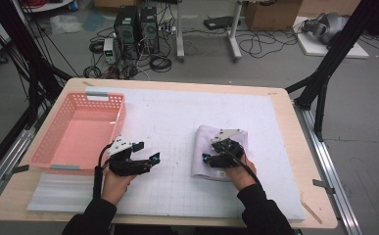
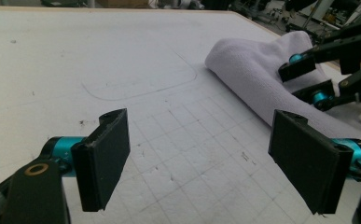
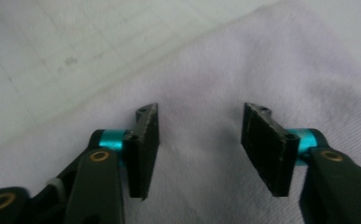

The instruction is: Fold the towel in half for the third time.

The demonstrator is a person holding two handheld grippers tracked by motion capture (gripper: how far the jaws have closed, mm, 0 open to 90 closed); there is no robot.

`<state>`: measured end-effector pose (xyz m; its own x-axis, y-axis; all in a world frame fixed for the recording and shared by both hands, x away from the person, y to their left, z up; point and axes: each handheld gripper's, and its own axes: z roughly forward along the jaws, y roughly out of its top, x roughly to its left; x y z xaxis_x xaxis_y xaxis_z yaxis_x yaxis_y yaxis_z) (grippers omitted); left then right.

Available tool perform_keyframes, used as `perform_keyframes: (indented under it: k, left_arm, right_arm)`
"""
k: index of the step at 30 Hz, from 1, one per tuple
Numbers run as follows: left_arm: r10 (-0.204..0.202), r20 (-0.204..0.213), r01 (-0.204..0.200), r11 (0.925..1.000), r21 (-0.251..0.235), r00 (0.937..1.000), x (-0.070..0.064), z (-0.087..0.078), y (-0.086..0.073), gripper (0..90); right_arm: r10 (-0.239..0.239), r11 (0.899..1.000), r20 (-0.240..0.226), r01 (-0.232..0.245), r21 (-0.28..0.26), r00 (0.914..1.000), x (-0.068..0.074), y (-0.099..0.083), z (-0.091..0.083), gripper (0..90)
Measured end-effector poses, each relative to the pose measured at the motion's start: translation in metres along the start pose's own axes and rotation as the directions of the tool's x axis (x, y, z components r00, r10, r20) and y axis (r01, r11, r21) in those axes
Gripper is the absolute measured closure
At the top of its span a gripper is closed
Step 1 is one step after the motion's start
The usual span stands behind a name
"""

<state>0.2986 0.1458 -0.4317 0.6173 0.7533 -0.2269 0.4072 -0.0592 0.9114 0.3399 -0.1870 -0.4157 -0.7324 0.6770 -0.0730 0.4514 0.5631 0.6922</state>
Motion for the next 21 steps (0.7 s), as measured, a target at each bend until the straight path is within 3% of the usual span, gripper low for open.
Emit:
perform_keyframes:
  k: [2, 5, 8, 10, 12, 17, 21]
  left_arm:
    - [-0.002, -0.003, 0.002, 1.0, -0.003, 1.0, 0.0, -0.001, 0.0, 20.9]
    - [-0.004, -0.001, 0.004, 1.0, -0.004, 1.0, 0.001, -0.001, 0.0, 20.9]
    - [-0.004, -0.001, 0.004, 1.0, -0.003, 1.0, 0.0, -0.001, 0.0, 20.9]
    - [0.0, -0.003, 0.0, 1.0, -0.005, 1.0, 0.001, -0.001, 0.0, 20.9]
    - [-0.003, -0.001, 0.003, 1.0, -0.006, 1.0, 0.001, -0.001, 0.001, 20.9]
    - [-0.005, -0.007, 0.005, 0.9999, -0.01, 1.0, 0.003, -0.003, 0.001, 20.9]
    - [-0.008, -0.009, 0.008, 0.9999, -0.013, 0.9999, 0.003, -0.004, 0.001, 20.9]
  right_arm:
    - [0.038, 0.998, 0.029, -0.036, -0.054, 0.9988, -0.002, 0.003, -0.005, 40.0]
    - [0.089, 0.994, 0.062, -0.085, -0.073, 0.9941, -0.004, 0.007, -0.005, 38.3]
    - [0.101, 0.994, 0.051, -0.1, -0.033, 0.9936, -0.004, 0.007, 0.002, 40.5]
    - [0.094, 0.995, 0.039, -0.096, 0.028, 0.9948, -0.003, 0.004, 0.015, 41.4]
    - [0.103, 0.994, 0.037, -0.105, 0.032, 0.9939, -0.003, 0.003, 0.014, 41.5]
    - [0.116, 0.992, -0.028, -0.115, 0.041, 0.9928, -0.004, -0.005, 0.004, 40.1]
    - [0.103, 0.993, -0.033, -0.101, 0.054, 0.9941, -0.011, -0.016, -0.012, 40.6]
